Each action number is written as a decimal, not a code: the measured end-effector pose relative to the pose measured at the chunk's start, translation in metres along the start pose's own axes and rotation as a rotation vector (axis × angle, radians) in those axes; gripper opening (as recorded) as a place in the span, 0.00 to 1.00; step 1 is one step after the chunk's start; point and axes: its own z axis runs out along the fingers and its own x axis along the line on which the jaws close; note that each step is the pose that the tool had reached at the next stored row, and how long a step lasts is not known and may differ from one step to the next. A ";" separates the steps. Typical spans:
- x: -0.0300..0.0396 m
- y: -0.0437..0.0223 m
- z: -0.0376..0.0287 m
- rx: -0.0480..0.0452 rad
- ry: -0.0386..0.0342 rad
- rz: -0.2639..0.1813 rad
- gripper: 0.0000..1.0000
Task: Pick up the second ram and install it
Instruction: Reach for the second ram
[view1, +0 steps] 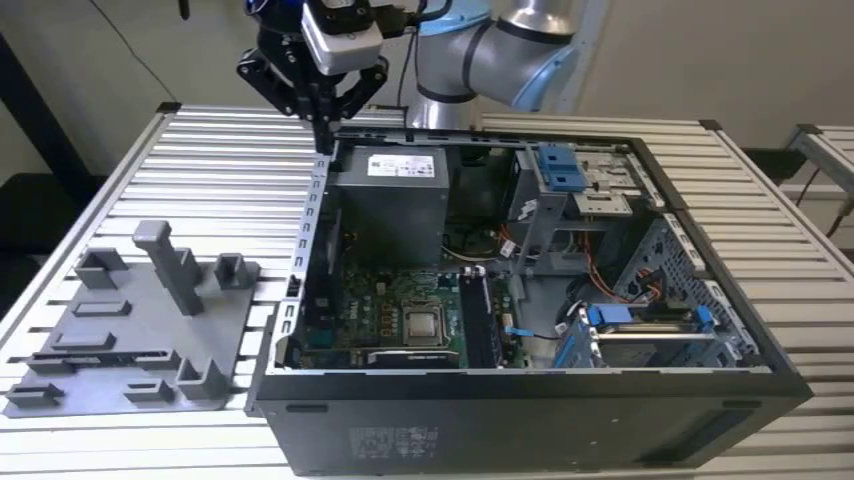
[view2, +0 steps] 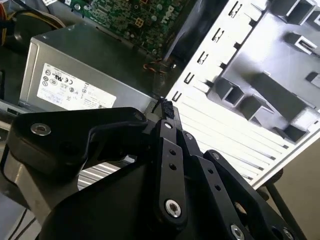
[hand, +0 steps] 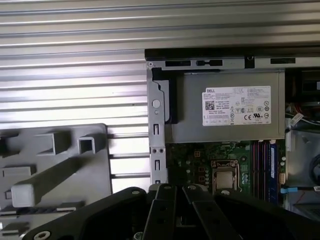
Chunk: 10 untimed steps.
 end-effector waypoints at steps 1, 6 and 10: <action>0.0026 -0.0001 0.0000 0.0000 0.0001 -0.001 0.11; 0.0146 -0.0009 0.0000 -0.0001 0.0004 -0.009 0.11; 0.0251 -0.0015 -0.0001 -0.0002 0.0008 -0.016 0.11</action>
